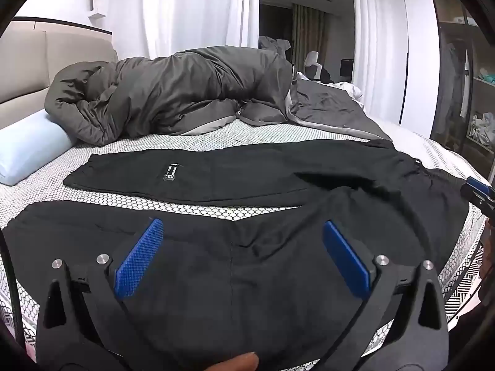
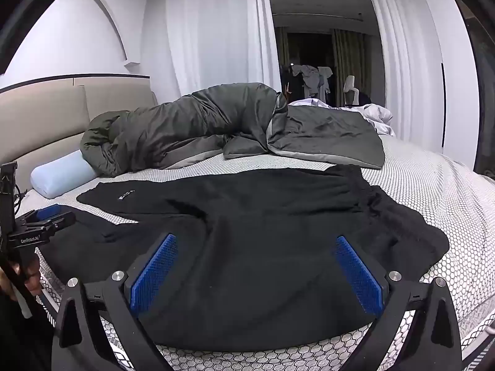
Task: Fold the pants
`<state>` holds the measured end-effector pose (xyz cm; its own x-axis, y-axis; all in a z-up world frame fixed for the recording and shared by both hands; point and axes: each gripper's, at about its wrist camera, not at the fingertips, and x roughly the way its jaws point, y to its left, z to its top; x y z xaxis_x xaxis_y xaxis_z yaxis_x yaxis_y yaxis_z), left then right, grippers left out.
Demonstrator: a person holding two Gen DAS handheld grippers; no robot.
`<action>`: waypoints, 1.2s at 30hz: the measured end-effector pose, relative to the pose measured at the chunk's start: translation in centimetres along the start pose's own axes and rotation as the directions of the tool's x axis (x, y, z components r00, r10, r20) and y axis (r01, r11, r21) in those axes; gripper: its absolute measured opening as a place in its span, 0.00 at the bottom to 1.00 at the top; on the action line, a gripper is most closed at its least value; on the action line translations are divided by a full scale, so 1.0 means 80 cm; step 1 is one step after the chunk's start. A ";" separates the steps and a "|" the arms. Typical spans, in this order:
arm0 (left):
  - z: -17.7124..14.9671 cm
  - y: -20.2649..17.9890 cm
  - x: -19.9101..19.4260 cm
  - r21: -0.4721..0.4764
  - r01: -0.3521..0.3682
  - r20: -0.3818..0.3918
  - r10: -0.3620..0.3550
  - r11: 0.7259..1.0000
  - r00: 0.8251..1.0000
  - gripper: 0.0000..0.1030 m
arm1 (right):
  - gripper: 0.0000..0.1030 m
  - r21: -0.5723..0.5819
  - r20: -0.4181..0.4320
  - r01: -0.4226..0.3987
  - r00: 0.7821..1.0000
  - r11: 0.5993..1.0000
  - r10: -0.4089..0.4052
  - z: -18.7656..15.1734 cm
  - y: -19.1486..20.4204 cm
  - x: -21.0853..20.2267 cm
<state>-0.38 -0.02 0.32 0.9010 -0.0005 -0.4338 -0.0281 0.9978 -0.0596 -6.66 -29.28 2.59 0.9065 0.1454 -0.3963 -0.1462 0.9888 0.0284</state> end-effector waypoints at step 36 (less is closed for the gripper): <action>0.003 0.005 -0.003 0.007 -0.007 0.009 0.007 1.000 1.000 1.00 | 1.00 0.009 -0.010 0.017 1.000 1.000 -0.017 0.001 -0.001 0.000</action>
<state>-0.49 0.41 0.62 0.9049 0.0068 -0.4256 -0.0311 0.9983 -0.0502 -6.64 -29.38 2.67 0.9048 0.1286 -0.4059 -0.1273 0.9914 0.0305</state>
